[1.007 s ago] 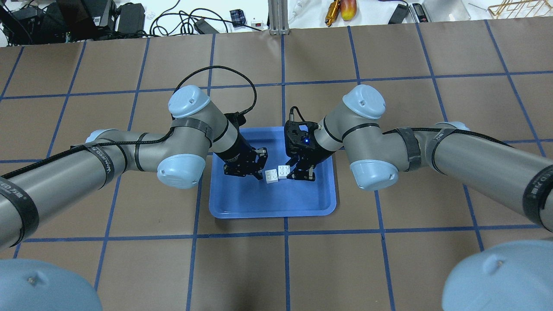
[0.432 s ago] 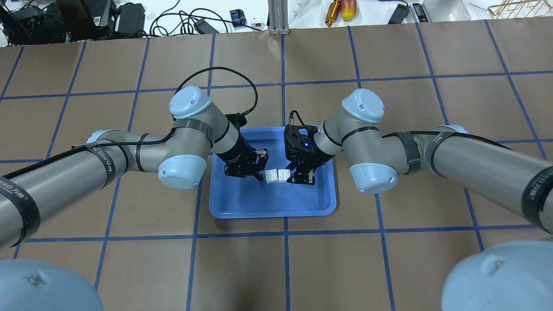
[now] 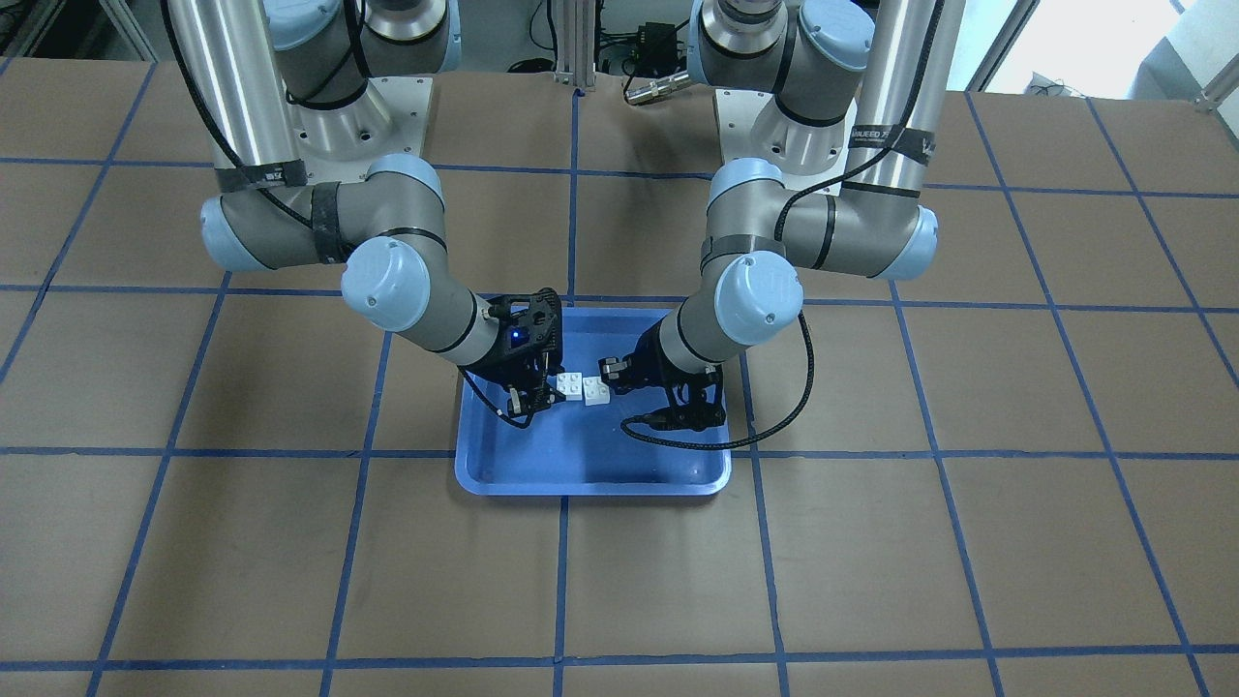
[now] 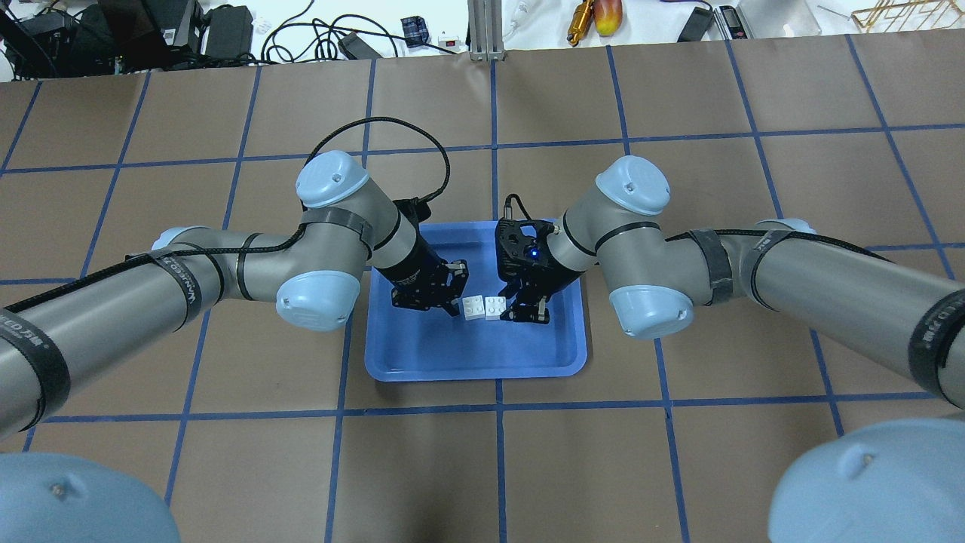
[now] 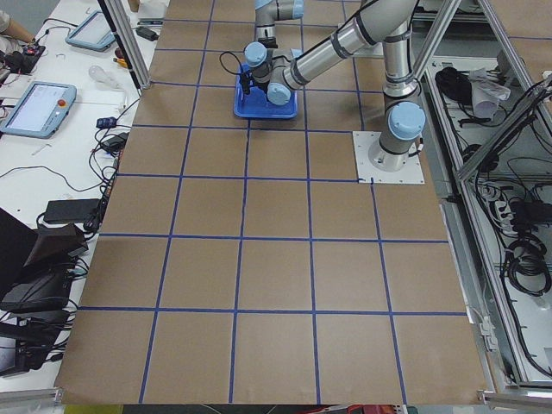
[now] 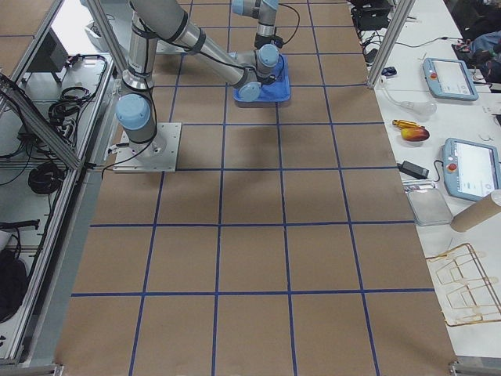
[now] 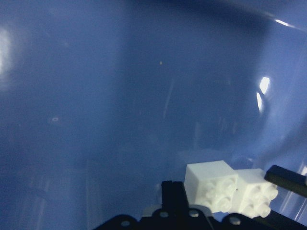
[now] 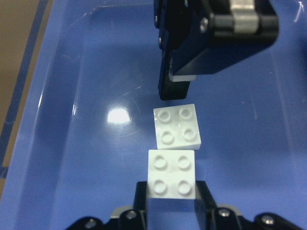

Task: Assemble white blocks and place on blue tray

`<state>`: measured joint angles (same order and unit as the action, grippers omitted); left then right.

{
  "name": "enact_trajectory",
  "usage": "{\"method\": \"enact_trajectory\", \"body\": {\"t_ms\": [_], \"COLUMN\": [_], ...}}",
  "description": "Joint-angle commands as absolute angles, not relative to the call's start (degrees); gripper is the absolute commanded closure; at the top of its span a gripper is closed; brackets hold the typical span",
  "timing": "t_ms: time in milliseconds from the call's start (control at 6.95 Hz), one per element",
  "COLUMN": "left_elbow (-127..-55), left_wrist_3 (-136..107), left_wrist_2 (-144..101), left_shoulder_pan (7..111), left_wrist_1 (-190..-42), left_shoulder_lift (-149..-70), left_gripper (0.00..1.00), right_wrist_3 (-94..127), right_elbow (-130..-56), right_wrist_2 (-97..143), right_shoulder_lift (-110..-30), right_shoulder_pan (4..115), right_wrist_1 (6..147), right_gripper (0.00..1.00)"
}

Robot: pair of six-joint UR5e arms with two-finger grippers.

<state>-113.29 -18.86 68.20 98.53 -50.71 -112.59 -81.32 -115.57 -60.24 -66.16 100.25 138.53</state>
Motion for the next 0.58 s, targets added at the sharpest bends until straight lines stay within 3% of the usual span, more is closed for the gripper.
{"method": "enact_trajectory", "body": {"t_ms": [0,144,288,432], "left_elbow": [-113.3,-113.3,-113.3,-113.3], "left_wrist_3": [-18.8,-18.8,-18.8,-18.8], "left_wrist_2": [68.2,68.2,68.2,68.2], "left_shoulder_pan": [98.5,98.5,98.6,98.7], "left_wrist_1": [-50.7,-50.7,-50.7,-50.7], "left_shoulder_lift": [-112.6,-112.6,-112.6,-112.6], "left_gripper": [1.00,1.00,1.00,1.00], "right_wrist_3": [-78.2,-77.2,-76.6,-75.4], "right_elbow": [-115.3,-115.3,-115.3,-115.3], "right_wrist_2": [-60.3,-60.7,-62.7,-62.9], "right_shoulder_lift": [-65.0,-65.0,-65.2,-65.3], "right_shoulder_pan": [101.3,101.7,101.7,101.7], "right_wrist_1": [139.2,140.3,140.2,140.1], "right_gripper": [0.94,0.91,0.81,0.32]}}
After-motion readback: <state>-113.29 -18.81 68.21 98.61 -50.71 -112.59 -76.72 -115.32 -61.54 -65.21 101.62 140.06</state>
